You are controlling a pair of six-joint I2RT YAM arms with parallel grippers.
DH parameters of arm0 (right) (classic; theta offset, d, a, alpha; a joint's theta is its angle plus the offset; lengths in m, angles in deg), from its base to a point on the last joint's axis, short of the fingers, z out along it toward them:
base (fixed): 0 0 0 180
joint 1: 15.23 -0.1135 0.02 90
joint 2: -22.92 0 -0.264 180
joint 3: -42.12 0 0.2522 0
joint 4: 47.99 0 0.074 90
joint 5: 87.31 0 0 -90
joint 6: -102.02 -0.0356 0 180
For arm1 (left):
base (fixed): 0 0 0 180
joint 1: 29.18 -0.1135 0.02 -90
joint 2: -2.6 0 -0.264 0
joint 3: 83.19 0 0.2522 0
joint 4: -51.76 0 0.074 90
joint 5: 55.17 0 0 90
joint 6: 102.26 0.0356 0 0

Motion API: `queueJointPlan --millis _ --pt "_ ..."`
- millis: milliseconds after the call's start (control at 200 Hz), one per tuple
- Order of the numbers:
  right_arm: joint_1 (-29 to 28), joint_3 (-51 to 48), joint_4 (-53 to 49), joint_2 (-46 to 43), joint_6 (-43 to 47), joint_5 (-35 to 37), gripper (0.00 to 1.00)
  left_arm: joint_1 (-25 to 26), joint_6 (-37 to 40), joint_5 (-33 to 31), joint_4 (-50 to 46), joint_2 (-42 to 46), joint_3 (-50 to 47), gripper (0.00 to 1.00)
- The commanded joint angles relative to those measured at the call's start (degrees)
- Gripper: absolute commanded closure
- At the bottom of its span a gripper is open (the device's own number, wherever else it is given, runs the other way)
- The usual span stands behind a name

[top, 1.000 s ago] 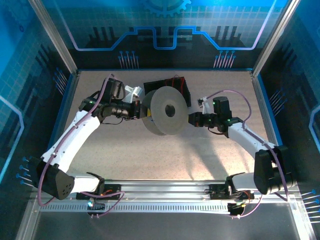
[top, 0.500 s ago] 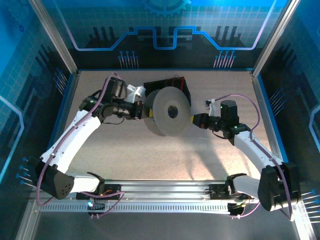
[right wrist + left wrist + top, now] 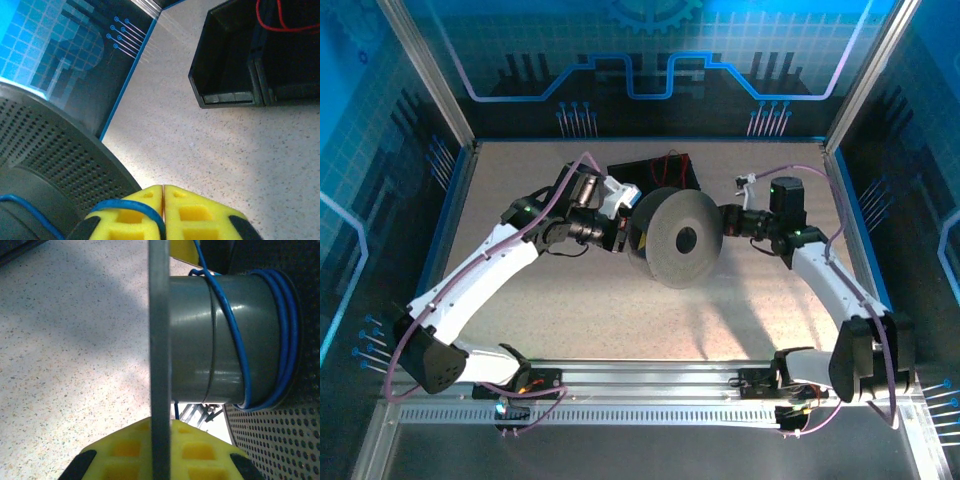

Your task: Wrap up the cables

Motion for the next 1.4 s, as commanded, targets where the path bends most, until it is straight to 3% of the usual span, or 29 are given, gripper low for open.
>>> queueJointPlan --millis 0,65,190,235,440,736,831,926,1116,1221,1336,1391 --pt "1.73 0.59 -5.16 -5.56 5.10 3.49 0.78 1.20 4.72 0.96 -7.85 1.40 1.55 1.00" --pt "1.82 1.61 -10.31 -7.27 7.36 5.50 0.72 1.04 5.33 0.91 -8.42 1.57 2.00 1.00" --pt "3.18 1.67 -15.83 -9.59 9.06 8.03 0.71 0.71 5.24 2.38 -8.34 2.43 2.29 1.00" --pt "4.02 1.67 -16.56 -9.92 8.79 6.96 0.70 0.71 5.20 3.04 -8.25 2.88 2.19 1.00" --pt "7.06 1.66 -17.61 -11.46 5.11 -1.86 0.50 0.22 5.42 4.10 -8.37 4.06 1.74 1.00" --pt "8.77 1.63 -20.14 -12.83 3.95 -4.55 0.52 0.02 5.15 5.31 -8.26 4.17 1.92 1.00" --pt "8.77 1.67 -21.30 -12.73 4.01 -4.56 0.71 0.02 4.89 5.37 -8.09 4.00 1.96 1.00" --pt "8.76 1.67 -21.31 -13.00 3.59 -4.20 0.72 0.02 4.76 5.52 -8.07 3.91 2.10 1.00" --pt "8.77 1.59 -23.73 -14.16 4.41 -1.96 0.55 0.01 4.70 5.47 -8.21 3.98 2.79 1.00" --pt "8.64 -0.52 -22.48 -15.89 2.70 -1.06 0.47 0.05 3.84 1.72 -6.02 5.23 3.17 1.00" --pt "8.50 -2.78 -21.55 -18.69 1.40 1.64 0.25 0.62 0.75 -6.82 0.30 9.07 1.64 1.00" --pt "8.42 -3.47 -21.16 -20.14 -0.69 4.55 0.01 1.23 0.45 -10.87 2.13 9.96 1.17 1.00"
